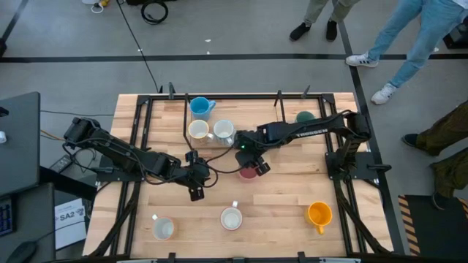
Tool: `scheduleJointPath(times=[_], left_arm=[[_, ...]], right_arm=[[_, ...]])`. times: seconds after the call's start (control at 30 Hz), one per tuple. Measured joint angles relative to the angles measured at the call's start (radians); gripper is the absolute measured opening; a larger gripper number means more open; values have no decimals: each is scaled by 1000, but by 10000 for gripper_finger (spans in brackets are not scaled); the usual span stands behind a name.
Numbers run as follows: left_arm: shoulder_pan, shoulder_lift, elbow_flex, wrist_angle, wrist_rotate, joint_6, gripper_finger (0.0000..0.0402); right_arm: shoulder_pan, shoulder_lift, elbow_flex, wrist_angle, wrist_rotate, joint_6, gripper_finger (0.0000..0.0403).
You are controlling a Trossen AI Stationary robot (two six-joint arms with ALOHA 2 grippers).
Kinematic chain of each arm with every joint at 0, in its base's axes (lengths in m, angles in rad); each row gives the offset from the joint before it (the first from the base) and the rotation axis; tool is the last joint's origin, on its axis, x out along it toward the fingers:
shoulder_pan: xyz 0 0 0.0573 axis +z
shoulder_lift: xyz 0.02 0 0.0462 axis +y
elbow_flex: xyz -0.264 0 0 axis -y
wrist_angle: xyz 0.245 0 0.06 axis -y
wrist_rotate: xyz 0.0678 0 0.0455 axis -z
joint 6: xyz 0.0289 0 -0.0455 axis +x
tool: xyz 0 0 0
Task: Place coffee mugs
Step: Put the pink mug on the shelf
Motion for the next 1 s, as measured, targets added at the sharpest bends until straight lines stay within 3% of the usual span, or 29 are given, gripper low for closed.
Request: scheduleJointPath(times=[0.2, 0.43, 0.8, 1.0], left_arm=[[0, 0, 0, 10, 0, -5, 96], [0, 0, 0, 11, 0, 2, 96], [0, 0, 0, 12, 1, 3, 96], [-2, 0, 0, 27, 1, 3, 96]], right_arm=[[53, -79, 0, -2, 75, 28, 185], [126, -140, 0, 23, -5, 345, 185], [228, -103, 1, 62, 61, 708, 182], [233, -67, 0, 49, 111, 816, 182]])
